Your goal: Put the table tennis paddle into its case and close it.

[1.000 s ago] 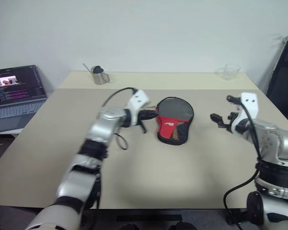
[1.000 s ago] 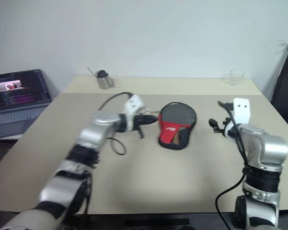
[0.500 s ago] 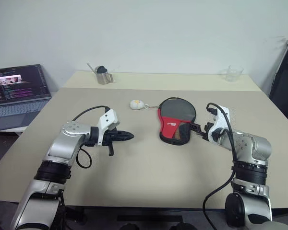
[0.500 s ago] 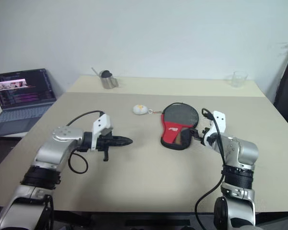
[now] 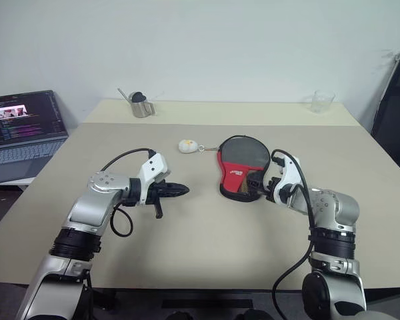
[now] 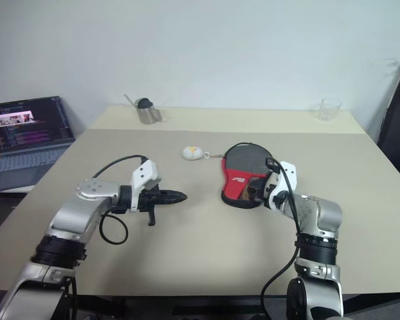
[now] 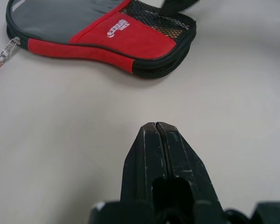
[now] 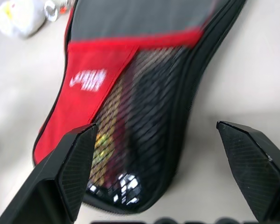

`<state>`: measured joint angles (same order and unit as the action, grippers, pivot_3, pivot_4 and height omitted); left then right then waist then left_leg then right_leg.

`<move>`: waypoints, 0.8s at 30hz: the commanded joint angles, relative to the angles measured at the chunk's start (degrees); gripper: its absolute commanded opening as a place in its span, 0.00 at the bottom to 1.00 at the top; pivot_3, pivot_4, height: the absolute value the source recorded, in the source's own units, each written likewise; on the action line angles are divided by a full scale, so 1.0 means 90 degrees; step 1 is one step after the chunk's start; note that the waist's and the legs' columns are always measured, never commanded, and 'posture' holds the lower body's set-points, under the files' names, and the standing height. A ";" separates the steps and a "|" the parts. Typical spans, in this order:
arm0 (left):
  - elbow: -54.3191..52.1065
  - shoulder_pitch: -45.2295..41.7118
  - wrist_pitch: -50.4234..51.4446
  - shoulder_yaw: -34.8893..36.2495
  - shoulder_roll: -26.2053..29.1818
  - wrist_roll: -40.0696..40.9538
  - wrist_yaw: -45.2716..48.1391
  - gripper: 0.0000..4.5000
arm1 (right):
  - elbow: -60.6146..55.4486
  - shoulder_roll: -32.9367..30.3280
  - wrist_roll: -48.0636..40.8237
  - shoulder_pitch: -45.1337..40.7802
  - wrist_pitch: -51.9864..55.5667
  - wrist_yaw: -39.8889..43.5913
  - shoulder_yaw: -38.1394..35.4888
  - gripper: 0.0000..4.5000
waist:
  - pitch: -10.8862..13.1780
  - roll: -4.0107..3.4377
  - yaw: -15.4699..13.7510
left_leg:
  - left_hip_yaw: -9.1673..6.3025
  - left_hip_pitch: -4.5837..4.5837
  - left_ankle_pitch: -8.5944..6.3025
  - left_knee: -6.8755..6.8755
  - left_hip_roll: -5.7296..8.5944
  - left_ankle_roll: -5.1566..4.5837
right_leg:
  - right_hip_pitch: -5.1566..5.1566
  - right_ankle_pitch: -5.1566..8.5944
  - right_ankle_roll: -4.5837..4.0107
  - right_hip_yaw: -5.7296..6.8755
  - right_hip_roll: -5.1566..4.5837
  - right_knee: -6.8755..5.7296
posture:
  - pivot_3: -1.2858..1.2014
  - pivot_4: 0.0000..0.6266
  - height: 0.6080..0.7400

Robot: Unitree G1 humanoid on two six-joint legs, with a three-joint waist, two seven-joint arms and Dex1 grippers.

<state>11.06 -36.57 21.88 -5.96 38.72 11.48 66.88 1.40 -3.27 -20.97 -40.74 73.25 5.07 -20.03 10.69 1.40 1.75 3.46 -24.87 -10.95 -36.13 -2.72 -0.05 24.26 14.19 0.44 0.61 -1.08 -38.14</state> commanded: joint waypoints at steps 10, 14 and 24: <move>-0.0321 -0.0019 0.0005 0.0024 -0.0090 0.0066 -0.0110 0.00 | -0.0142 0.0222 -0.0171 0.0115 -0.0031 -0.0063 0.0083 0.91 | -0.0001 0.0001 0.0009 | 0.0000 0.0003 0.0000 -0.0001 -0.0001 0.0000 | -0.0001 0.0001 0.0001 0.0000 0.0001 -0.0003 | 0.52 0.24 1.00; -0.0317 -0.0015 -0.0013 0.0005 -0.0086 0.0062 -0.0148 0.00 | -0.0082 0.0231 -0.0135 0.0138 -0.0089 -0.0096 0.0117 0.64 | -0.0001 0.0001 0.0011 | 0.0000 0.0004 0.0000 -0.0001 -0.0002 0.0000 | -0.0001 0.0001 0.0001 0.0000 0.0002 -0.0003 | 0.52 0.24 1.00; -0.0227 -0.0032 -0.0091 -0.0026 -0.0101 0.0006 -0.0210 0.00 | -0.0027 0.0131 -0.0055 0.0185 -0.0183 -0.0111 0.0255 0.00 | -0.0004 0.0004 0.0013 | -0.0001 0.0007 0.0000 -0.0002 -0.0002 0.0000 | -0.0004 0.0001 0.0001 0.0000 0.0002 -0.0005 | 0.52 0.24 1.00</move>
<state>9.82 -36.40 21.93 -6.58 37.89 11.42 65.38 0.97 -1.81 -21.49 -39.41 71.57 4.40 -18.76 10.66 1.44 1.87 3.44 -24.80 -10.95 -36.14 -2.74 -0.05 24.22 14.20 0.45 0.61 -1.06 -38.19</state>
